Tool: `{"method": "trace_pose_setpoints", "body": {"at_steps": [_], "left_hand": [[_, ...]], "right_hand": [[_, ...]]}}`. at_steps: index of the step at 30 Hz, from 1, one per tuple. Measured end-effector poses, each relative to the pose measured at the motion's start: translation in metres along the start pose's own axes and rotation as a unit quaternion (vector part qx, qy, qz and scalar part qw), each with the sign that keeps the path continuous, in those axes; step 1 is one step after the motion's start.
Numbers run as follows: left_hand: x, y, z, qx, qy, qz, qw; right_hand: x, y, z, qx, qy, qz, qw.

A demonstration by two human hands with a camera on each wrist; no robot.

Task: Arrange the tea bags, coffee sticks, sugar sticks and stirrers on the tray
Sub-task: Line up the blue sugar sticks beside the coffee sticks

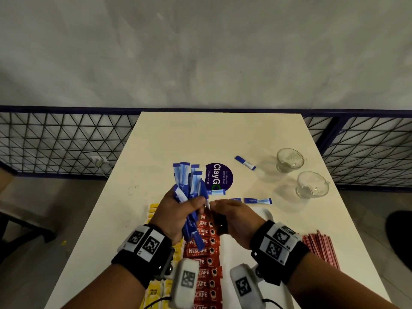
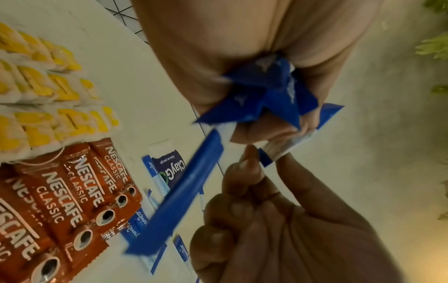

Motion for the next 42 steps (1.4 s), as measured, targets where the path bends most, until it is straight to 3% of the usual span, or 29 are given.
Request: {"method": "trace_pose_setpoints", "body": {"at_steps": [3,5,8,10,14,16,22,26,29,32,35,42], "left_hand": [[0.003,0.001,0.001,0.004,0.015,-0.009,1.000],[0.002,0.004,0.001,-0.010,0.021,-0.033,0.999],[0.003,0.015,0.003,-0.070,0.033,-0.080,0.994],[0.004,0.019,0.005,-0.092,0.031,-0.054,0.994],[0.001,0.016,0.010,-0.109,-0.028,0.090,0.990],[0.002,0.016,0.013,-0.126,-0.041,0.114,0.985],[0.013,0.010,0.013,-0.146,0.009,0.012,0.989],[0.019,0.015,0.014,-0.145,0.025,0.043,0.988],[0.024,0.032,0.012,-0.156,0.027,0.084,0.984],[0.031,0.045,0.010,-0.164,0.038,0.104,0.980],[0.034,0.047,0.007,-0.164,0.041,0.125,0.978],[0.034,0.052,-0.001,-0.159,0.051,0.129,0.978]], "right_hand": [[-0.002,0.001,0.001,-0.005,0.021,0.057,0.998],[-0.001,0.008,0.004,-0.052,0.060,0.065,0.995],[0.005,0.022,0.004,-0.162,0.129,-0.021,0.978],[0.010,0.027,0.003,-0.200,0.157,-0.092,0.963],[0.013,0.026,0.003,-0.218,0.163,-0.176,0.946],[0.014,0.026,0.003,-0.216,0.165,-0.181,0.945],[0.010,0.024,0.005,-0.161,0.136,0.019,0.977],[0.002,0.052,0.008,-0.225,0.144,-0.033,0.963],[-0.018,0.094,0.009,-0.304,0.094,-0.120,0.940],[-0.045,0.115,0.011,-0.281,-0.016,-0.219,0.934],[-0.064,0.119,0.016,-0.267,-0.109,-0.327,0.900],[-0.064,0.107,0.028,-0.288,-0.130,-0.432,0.845]]}}
Point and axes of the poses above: each hand's wrist, its own z-axis towards the middle knuckle, its own y-axis out of the back of the hand, x = y × z, the point moved 3 cm from there along z, towards the middle knuckle
